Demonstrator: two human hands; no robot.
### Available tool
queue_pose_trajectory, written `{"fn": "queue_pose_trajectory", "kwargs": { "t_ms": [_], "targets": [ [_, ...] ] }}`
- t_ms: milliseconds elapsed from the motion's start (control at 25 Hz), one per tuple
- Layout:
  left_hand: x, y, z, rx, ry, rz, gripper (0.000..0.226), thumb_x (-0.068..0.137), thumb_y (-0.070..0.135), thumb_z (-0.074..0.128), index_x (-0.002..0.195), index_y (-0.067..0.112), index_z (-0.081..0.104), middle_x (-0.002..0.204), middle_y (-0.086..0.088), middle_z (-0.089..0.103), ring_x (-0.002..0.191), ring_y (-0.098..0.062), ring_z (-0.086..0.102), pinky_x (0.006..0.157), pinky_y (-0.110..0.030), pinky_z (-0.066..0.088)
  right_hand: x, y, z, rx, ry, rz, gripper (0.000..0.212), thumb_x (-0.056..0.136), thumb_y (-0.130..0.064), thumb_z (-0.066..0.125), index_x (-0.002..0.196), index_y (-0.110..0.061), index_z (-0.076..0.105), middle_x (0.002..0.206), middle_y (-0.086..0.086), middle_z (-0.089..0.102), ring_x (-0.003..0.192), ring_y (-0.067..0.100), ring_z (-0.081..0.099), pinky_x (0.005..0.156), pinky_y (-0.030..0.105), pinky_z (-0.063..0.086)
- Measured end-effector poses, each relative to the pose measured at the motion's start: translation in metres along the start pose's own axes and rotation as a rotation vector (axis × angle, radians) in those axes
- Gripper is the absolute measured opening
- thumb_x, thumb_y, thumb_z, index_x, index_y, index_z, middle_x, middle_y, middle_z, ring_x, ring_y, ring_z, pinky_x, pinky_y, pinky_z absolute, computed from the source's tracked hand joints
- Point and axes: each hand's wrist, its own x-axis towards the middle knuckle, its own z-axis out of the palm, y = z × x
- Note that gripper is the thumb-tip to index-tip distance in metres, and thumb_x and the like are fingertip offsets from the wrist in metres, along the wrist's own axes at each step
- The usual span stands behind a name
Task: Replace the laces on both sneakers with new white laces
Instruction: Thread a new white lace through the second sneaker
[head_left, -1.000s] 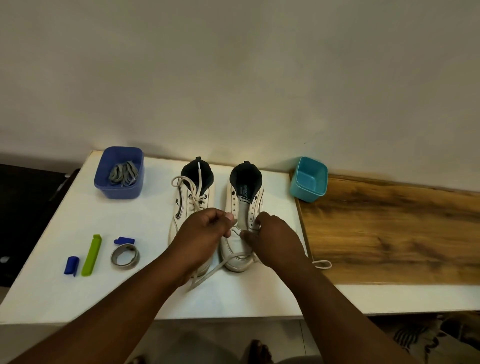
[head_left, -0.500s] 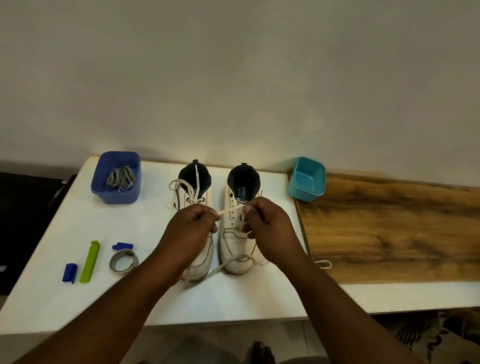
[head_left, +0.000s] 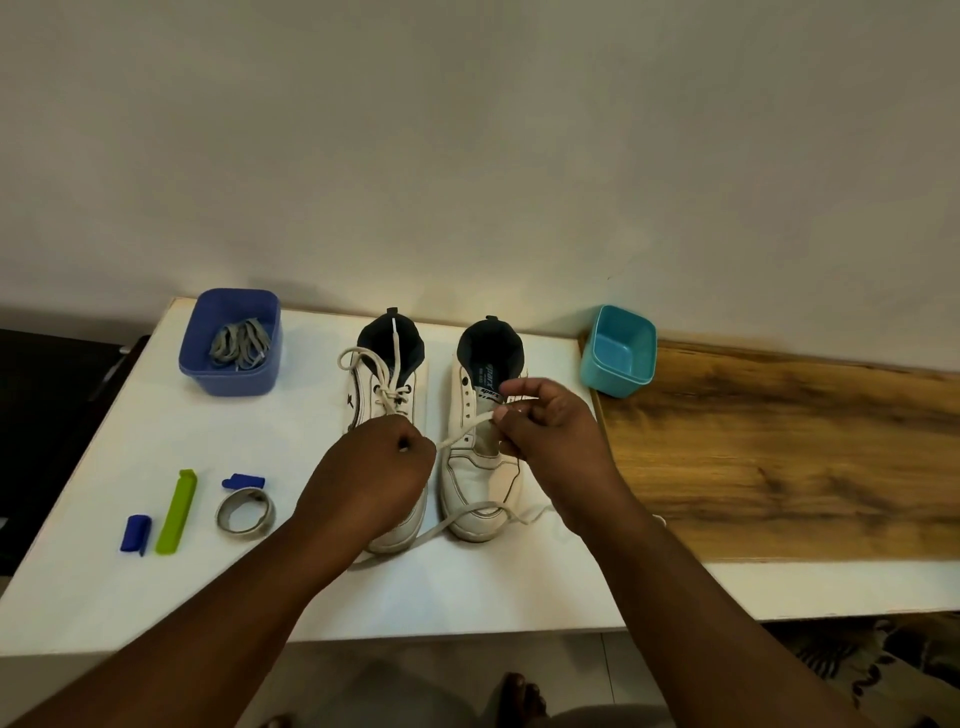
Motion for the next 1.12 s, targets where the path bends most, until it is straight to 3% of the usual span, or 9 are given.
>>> {"fn": "queue_pose_trajectory", "kwargs": {
  "t_ms": [160,280,400,520,640,760,840,1000,1120],
  "targets": [
    [-0.012,0.01,0.009,-0.156,-0.174,0.128,0.015,0.096,0.027,0.061,0.086,0.029,0.072,0.083,0.012,0.073,0.081,-0.004,0.066,0.077,-0.028,0.052,0.002,-0.004,0.01,0.369,0.015,0.04,0.026,0.096,-0.004,0.066,0.121,-0.012,0.061,0.094,0.009,0.074,0.09,0.02,0.07,0.084,0.039,0.056],
    [-0.026,0.027,0.024,-0.532,-0.24,-0.025,0.016,0.098,0.018,0.061,0.091,0.019,0.075,0.084,0.001,0.076,0.074,-0.012,0.068,0.072,-0.027,0.054,0.001,-0.012,0.013,0.738,-0.075,0.141,0.025,0.101,-0.002,0.057,0.124,-0.01,0.056,0.098,0.011,0.073,0.095,0.024,0.073,0.088,0.04,0.058],
    [-0.035,0.037,0.038,-0.738,-0.351,-0.151,0.019,0.102,0.014,0.056,0.101,0.007,0.073,0.091,-0.011,0.075,0.078,-0.018,0.066,0.077,-0.03,0.057,0.004,-0.013,0.004,0.879,-0.116,0.229,0.027,0.1,-0.003,0.059,0.127,-0.006,0.057,0.092,0.008,0.069,0.076,0.014,0.069,0.077,0.034,0.061],
    [-0.031,0.027,0.05,-0.397,-0.258,0.034,0.024,0.103,0.017,0.052,0.114,0.02,0.074,0.109,0.002,0.074,0.098,-0.01,0.067,0.096,-0.032,0.056,0.01,-0.004,-0.01,0.24,-0.022,0.23,0.024,0.098,-0.007,0.067,0.122,-0.008,0.068,0.085,0.005,0.066,0.069,0.012,0.059,0.068,0.028,0.055],
    [-0.014,0.016,0.041,-0.177,0.072,0.131,0.02,0.1,0.023,0.057,0.11,0.031,0.072,0.101,0.017,0.071,0.091,-0.002,0.067,0.085,-0.024,0.054,0.008,0.005,-0.013,-0.346,0.039,0.05,0.017,0.1,-0.012,0.065,0.11,-0.023,0.07,0.082,-0.001,0.066,0.072,0.009,0.059,0.062,0.018,0.049],
    [0.007,0.019,0.033,-0.464,0.053,-0.021,0.018,0.098,0.035,0.062,0.091,0.022,0.071,0.075,0.0,0.073,0.063,-0.014,0.07,0.072,-0.041,0.062,0.005,0.008,-0.007,-0.542,-0.069,-0.071,0.026,0.101,-0.014,0.062,0.122,-0.026,0.052,0.089,-0.001,0.066,0.077,0.011,0.063,0.06,0.015,0.045],
    [0.013,0.027,0.032,-0.563,-0.067,-0.108,0.029,0.097,0.041,0.065,0.088,0.015,0.074,0.076,-0.007,0.075,0.059,-0.017,0.067,0.066,-0.038,0.06,0.004,0.012,-0.003,-0.65,-0.115,-0.176,0.035,0.098,-0.016,0.068,0.124,-0.026,0.046,0.09,-0.004,0.067,0.077,0.008,0.065,0.063,0.015,0.044],
    [0.02,0.026,0.028,-0.615,-0.131,-0.164,0.017,0.096,0.025,0.068,0.091,0.011,0.075,0.081,-0.012,0.075,0.062,-0.013,0.064,0.065,-0.027,0.058,0.006,0.012,-0.004,-0.578,-0.11,-0.227,0.039,0.091,-0.016,0.076,0.119,-0.025,0.05,0.084,-0.007,0.069,0.073,0.003,0.066,0.065,0.014,0.049],
    [0.023,0.026,0.03,-0.683,-0.086,-0.221,0.016,0.097,0.02,0.064,0.093,0.007,0.074,0.075,-0.009,0.068,0.056,-0.011,0.058,0.06,-0.026,0.053,0.009,0.012,-0.004,-0.625,-0.109,-0.27,0.023,0.092,-0.021,0.077,0.112,-0.023,0.066,0.087,-0.011,0.07,0.077,0.001,0.066,0.069,0.014,0.05]
  ]
}}
